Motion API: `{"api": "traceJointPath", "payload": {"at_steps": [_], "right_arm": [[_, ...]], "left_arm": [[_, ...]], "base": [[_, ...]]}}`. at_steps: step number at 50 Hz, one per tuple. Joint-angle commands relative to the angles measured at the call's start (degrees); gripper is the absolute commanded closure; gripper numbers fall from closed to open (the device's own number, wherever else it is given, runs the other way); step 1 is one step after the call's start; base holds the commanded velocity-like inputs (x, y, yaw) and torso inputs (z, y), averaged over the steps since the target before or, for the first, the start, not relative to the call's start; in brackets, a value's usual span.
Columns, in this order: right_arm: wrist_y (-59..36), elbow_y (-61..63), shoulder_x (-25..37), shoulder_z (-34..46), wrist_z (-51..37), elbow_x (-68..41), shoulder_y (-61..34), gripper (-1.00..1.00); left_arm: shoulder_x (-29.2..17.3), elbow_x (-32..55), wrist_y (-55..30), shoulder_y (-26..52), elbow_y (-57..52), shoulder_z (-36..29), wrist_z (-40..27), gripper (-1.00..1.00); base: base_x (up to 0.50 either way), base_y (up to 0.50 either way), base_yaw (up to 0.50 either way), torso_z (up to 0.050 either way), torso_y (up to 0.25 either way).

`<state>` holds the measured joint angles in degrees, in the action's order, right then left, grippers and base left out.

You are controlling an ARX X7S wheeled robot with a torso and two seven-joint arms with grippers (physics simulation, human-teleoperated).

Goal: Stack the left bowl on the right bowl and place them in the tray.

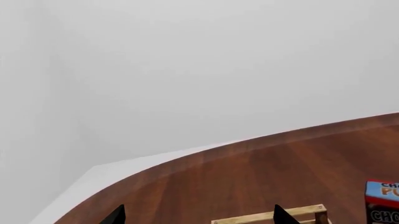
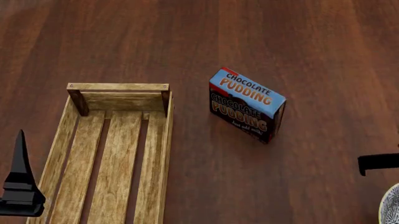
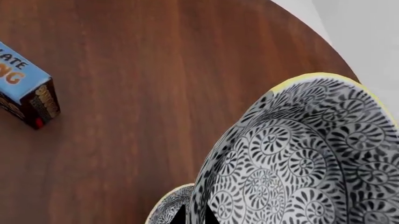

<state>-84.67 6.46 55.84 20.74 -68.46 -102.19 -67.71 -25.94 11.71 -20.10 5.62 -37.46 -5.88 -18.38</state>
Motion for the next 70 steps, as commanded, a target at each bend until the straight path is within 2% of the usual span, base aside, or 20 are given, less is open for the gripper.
{"api": "traceJointPath", "payload": {"at_steps": [1, 10, 19, 46, 56, 70], "right_arm": [[1.0, -1.6, 2.2, 1.9, -3.3, -2.6, 0.5, 1.00], [1.3, -2.3, 2.5, 3.3, -3.3, -2.9, 0.5, 1.00], [3.4, -1.6, 2.8, 3.4, 0.3, 0.5, 4.3, 1.00], [4.3, -4.3, 2.0, 7.2, 7.5, 7.7, 5.3, 1.00], [4.1, -4.7, 1.3, 8.4, 7.0, 6.9, 5.4, 1.00], [5.2, -8.6, -0.3, 11.4, 15.0, 14.6, 3.6, 1.00]], "left_arm": [[-0.1, -0.4, 0.3, 0.5, 1.0, -0.4, -0.1, -1.00], [-0.6, -0.1, 0.4, -0.3, 0.4, 0.1, -0.1, -1.00], [-1.0, 0.1, 0.7, -0.7, 0.0, 0.7, -0.3, -1.00], [-1.1, 0.8, 1.4, -0.5, 1.1, 2.2, -0.9, -1.00], [-1.3, 1.2, 2.0, -0.9, 1.1, 2.6, -0.8, -1.00], [-1.2, 1.6, 3.1, -0.9, 0.8, 3.9, -1.5, -1.00]], "base": [[0.00, 0.00, 0.00, 0.000, 0.000], [0.00, 0.00, 0.00, 0.000, 0.000], [0.00, 0.00, 0.00, 0.000, 0.000], [0.00, 0.00, 0.00, 0.000, 0.001], [0.00, 0.00, 0.00, 0.000, 0.000], [0.00, 0.00, 0.00, 0.000, 0.000]]}}
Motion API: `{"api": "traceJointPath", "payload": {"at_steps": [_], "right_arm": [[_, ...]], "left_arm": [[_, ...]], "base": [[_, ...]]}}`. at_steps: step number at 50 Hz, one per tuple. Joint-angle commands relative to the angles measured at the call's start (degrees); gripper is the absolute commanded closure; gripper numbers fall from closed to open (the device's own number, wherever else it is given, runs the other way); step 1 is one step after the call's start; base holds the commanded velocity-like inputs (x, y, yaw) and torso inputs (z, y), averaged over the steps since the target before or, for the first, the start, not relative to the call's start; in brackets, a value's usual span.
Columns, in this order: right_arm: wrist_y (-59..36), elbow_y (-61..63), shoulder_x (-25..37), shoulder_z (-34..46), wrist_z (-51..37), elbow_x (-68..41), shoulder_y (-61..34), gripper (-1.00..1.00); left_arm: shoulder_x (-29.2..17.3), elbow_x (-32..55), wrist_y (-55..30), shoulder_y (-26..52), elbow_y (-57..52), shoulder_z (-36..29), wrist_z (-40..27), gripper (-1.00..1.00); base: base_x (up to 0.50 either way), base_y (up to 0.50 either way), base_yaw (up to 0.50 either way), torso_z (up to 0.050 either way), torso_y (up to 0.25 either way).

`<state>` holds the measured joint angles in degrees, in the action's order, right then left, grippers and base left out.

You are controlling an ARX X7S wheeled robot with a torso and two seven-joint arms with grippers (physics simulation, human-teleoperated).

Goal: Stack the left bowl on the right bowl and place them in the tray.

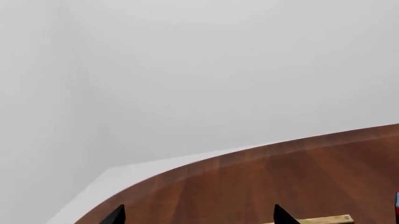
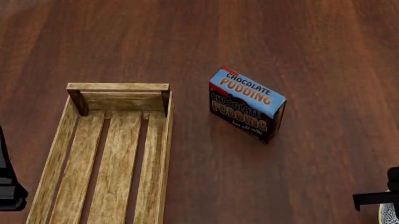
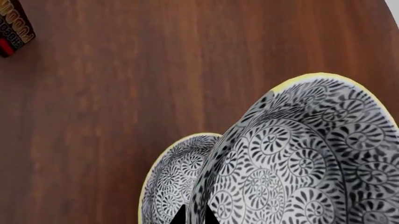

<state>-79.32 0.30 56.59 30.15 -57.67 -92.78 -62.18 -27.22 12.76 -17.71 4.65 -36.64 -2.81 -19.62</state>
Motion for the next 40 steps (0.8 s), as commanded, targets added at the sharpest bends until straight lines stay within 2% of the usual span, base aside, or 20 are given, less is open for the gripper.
{"api": "traceJointPath", "payload": {"at_steps": [1, 10, 12, 40], "right_arm": [[-0.1, -2.6, -1.2, 2.3, 4.8, 5.8, -2.1, 1.00], [1.7, -5.1, -2.3, 4.9, 10.3, 11.0, -2.8, 1.00], [3.1, -6.3, -2.5, 6.4, 13.7, 14.0, -3.0, 1.00], [7.9, -7.9, -0.8, 7.4, 16.9, 16.2, 1.4, 1.00]], "left_arm": [[0.1, 0.6, 0.9, 0.1, 0.2, 0.9, -0.3, -1.00], [0.2, 0.2, 1.6, 0.4, 1.3, 0.4, -0.2, -1.00], [0.3, 0.1, 1.7, 0.5, 1.5, 0.4, -0.2, -1.00], [0.8, -0.5, 4.3, 1.1, 4.7, -0.5, -0.1, -1.00]], "base": [[0.00, 0.00, 0.00, 0.000, 0.000], [0.00, 0.00, 0.00, 0.000, 0.000], [0.00, 0.00, 0.00, 0.000, 0.000], [0.00, 0.00, 0.00, 0.000, 0.000]]}}
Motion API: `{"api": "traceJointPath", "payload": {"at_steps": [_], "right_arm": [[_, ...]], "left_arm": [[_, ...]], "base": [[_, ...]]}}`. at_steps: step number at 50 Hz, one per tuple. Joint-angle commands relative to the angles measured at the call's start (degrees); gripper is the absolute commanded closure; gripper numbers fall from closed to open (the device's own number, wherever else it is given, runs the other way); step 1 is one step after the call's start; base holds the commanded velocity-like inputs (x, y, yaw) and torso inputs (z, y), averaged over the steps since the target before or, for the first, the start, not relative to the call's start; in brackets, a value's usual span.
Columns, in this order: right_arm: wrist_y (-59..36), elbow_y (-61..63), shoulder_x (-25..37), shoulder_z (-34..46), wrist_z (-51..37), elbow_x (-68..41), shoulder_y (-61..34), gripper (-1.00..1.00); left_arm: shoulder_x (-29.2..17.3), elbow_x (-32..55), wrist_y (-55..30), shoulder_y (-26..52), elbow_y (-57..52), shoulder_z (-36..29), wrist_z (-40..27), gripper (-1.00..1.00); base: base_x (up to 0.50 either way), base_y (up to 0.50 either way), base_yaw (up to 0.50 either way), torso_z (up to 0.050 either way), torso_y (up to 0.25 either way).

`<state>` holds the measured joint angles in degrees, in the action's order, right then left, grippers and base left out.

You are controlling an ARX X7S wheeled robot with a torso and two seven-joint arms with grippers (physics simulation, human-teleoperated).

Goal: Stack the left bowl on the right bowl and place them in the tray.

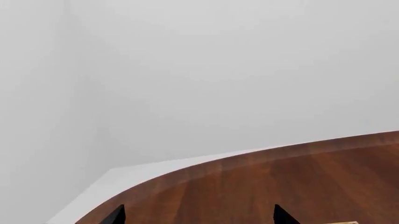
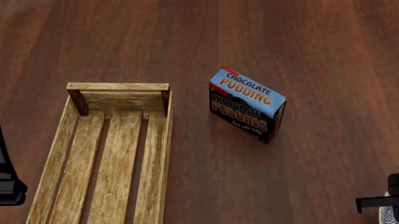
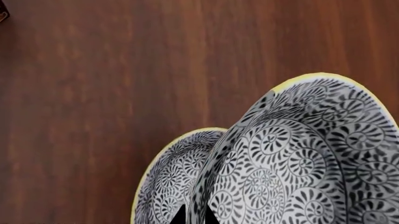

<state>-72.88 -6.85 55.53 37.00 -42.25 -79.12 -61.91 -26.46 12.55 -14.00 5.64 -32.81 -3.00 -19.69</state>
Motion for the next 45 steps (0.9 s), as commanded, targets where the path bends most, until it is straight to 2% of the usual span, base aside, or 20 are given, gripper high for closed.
{"api": "traceJointPath", "payload": {"at_steps": [1, 45], "right_arm": [[1.6, -0.9, 0.2, 0.7, 1.7, 2.7, 1.1, 1.00], [5.8, -2.1, -0.2, 0.9, 3.0, 2.3, 6.0, 1.00]], "left_arm": [[0.1, -0.2, 0.6, 0.2, 0.8, -0.3, 0.0, -1.00], [-0.3, -0.3, 1.0, -0.1, 1.0, -0.8, -0.4, -1.00]], "base": [[0.00, 0.00, 0.00, 0.000, 0.000], [0.00, 0.00, 0.00, 0.000, 0.000]]}}
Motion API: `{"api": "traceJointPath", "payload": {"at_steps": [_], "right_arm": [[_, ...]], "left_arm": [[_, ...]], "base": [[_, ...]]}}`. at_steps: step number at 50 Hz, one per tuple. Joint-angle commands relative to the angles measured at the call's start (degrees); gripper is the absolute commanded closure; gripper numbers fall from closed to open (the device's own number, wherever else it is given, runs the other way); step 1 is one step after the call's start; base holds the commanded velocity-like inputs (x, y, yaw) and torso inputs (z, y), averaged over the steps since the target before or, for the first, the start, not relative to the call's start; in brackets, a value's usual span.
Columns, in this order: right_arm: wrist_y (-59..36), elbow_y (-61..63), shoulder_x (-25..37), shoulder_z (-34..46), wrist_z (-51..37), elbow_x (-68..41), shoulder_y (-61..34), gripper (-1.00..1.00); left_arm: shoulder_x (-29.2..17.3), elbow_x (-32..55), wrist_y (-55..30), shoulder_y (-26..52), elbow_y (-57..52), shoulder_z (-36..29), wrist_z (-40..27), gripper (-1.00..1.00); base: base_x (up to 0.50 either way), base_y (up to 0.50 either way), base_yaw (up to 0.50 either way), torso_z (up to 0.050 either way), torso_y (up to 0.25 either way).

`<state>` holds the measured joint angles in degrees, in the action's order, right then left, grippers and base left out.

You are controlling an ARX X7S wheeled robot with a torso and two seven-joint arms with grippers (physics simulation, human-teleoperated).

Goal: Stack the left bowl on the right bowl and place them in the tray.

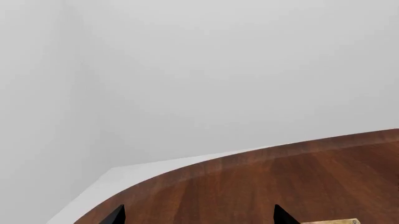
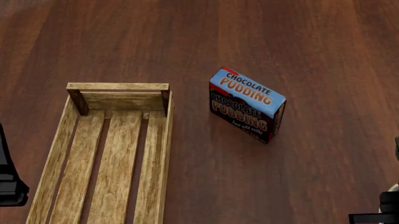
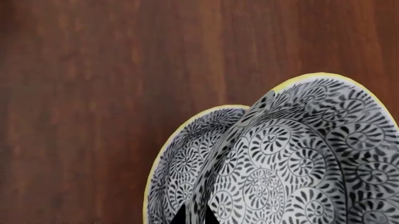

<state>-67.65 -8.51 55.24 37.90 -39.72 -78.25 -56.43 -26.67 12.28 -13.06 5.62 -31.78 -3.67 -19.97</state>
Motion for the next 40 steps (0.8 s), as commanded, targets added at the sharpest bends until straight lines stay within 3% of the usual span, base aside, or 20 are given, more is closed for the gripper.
{"api": "traceJointPath", "payload": {"at_steps": [1, 11, 12, 40], "right_arm": [[0.7, -0.6, 0.1, -0.1, 0.3, 1.2, 0.7, 1.00], [1.2, -1.0, 0.1, 0.2, 0.8, 1.9, 0.9, 1.00], [1.4, -1.1, 0.1, 0.3, 1.1, 2.0, 0.9, -1.00], [1.9, -1.2, -1.3, 1.0, 2.2, 2.8, -0.3, -1.00]], "left_arm": [[-0.1, 0.0, 0.0, -0.1, 0.0, -0.1, -0.1, -1.00], [-0.1, -0.1, -0.1, 0.0, -0.1, -0.4, -0.2, -1.00], [-0.2, 0.0, -0.2, 0.0, -0.2, -0.4, -0.2, -1.00], [-0.6, 0.4, -0.7, -0.4, -1.3, -0.2, -0.6, -1.00]], "base": [[0.00, 0.00, 0.00, 0.000, 0.000], [0.00, 0.00, 0.00, 0.000, 0.000], [0.00, 0.00, 0.00, 0.000, 0.000], [0.00, 0.00, 0.00, 0.000, 0.000]]}}
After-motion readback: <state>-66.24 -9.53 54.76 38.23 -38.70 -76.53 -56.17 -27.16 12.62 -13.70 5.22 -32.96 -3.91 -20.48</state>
